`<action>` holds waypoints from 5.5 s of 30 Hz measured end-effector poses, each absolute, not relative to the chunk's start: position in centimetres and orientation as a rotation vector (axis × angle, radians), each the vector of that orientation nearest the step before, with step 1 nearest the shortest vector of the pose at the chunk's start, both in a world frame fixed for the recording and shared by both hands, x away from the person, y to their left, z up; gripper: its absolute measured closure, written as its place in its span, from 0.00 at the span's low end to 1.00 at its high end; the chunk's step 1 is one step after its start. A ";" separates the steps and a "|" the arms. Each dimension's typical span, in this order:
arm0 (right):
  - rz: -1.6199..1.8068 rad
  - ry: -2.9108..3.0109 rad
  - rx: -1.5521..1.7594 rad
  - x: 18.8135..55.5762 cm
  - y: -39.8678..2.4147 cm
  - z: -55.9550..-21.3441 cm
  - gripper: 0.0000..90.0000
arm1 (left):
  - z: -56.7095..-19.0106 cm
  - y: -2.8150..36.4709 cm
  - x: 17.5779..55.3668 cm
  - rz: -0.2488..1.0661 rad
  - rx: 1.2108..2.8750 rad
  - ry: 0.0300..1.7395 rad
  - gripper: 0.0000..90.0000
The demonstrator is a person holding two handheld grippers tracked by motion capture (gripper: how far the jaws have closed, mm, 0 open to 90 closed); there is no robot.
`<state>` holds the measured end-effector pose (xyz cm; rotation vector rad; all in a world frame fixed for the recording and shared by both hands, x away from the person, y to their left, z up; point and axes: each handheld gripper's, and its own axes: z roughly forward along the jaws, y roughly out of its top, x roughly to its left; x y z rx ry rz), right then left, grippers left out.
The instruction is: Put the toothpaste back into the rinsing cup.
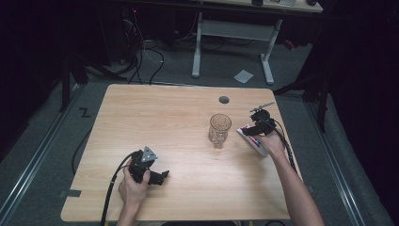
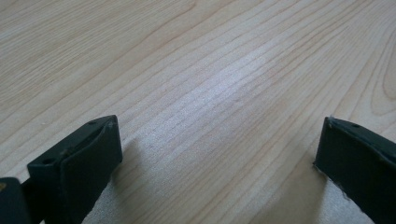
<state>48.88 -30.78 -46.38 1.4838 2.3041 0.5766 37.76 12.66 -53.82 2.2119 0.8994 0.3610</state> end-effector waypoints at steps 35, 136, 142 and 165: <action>0.395 2.396 1.595 50.8 -30.7 -49.8 0.38 | -53.8 12.7 37.7 0.363 2.213 0.897 0.01; 1.038 2.223 1.417 43.2 -31.7 -41.3 0.73 | -53.8 12.7 37.8 0.358 2.211 0.899 0.01; 1.077 2.208 1.396 42.8 -31.4 -41.0 0.73 | -53.8 12.6 37.8 0.358 2.211 0.899 0.01; 1.176 2.187 1.334 42.0 -29.6 -39.8 0.73 | -53.8 12.6 37.7 0.358 2.213 0.894 0.01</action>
